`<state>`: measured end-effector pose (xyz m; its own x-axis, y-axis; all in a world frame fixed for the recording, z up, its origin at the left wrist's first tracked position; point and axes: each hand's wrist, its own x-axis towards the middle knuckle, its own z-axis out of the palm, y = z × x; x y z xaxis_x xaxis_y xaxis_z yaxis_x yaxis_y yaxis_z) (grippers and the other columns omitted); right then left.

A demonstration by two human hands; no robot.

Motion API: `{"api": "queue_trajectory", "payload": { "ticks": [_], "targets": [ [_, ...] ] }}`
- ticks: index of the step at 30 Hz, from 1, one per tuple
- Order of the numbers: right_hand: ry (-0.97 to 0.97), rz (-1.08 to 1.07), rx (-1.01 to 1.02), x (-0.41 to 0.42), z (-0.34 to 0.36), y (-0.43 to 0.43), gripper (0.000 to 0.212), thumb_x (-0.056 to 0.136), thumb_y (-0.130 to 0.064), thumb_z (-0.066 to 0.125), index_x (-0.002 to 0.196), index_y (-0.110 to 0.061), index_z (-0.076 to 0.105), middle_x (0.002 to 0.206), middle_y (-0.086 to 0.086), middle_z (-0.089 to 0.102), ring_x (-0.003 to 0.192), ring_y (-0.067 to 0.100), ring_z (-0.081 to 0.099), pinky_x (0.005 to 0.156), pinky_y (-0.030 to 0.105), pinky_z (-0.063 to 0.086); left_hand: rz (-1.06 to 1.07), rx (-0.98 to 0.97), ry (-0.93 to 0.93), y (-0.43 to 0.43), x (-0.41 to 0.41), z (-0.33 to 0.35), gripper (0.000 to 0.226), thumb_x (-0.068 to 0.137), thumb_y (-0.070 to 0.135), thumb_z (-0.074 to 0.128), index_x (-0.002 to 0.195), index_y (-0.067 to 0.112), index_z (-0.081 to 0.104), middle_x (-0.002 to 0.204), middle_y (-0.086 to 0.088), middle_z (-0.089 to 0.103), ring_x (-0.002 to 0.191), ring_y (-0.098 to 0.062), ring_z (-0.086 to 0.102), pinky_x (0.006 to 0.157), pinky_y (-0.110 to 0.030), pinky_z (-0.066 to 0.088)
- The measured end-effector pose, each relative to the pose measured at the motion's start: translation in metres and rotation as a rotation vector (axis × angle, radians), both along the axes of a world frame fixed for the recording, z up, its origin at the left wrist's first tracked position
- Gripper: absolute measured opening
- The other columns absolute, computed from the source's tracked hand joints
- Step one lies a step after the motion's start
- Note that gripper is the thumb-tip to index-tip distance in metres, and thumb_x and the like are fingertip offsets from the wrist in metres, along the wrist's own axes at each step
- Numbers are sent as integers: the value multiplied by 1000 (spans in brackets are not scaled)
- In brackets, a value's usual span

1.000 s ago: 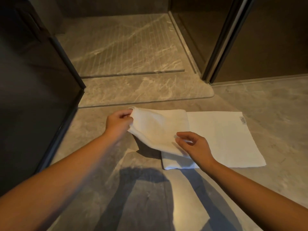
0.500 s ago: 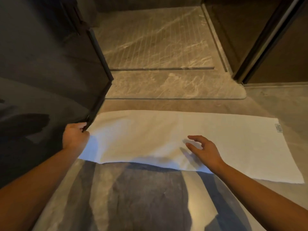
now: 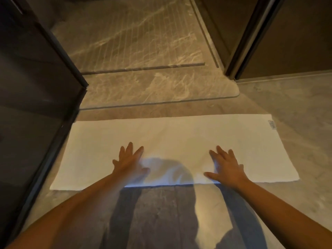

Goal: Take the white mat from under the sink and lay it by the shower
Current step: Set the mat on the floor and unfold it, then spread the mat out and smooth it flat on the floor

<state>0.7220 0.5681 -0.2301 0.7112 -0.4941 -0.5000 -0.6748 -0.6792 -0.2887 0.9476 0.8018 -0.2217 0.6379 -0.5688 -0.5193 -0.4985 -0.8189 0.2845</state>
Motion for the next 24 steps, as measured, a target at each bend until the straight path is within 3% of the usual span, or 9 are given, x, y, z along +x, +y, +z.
{"api": "queue_trajectory", "payload": {
  "ticks": [3,7,24],
  "targets": [
    [49,27,21,-12,0,-4,91,79,-57,56,144,-28,0,155,1,-15,140,33,-18,110,64,13,-12,114,36,1,-5,-15,100,73,57,64,137,46,-12,148,-3,-34,134,-36,-27,101,-71,12],
    [49,30,48,-8,5,-7,92,79,-55,58,144,-28,-2,155,-1,-18,139,33,-20,109,67,12,-27,103,93,4,10,-21,109,68,57,68,130,53,-22,142,-3,-44,128,-39,-36,100,-75,13],
    [52,95,36,40,0,-22,94,77,-58,58,143,-32,-3,154,-5,-21,139,31,-22,106,71,12,3,106,17,9,42,-19,111,64,64,66,132,51,-20,144,-1,-41,131,-38,-32,97,-75,15]
  ]
}}
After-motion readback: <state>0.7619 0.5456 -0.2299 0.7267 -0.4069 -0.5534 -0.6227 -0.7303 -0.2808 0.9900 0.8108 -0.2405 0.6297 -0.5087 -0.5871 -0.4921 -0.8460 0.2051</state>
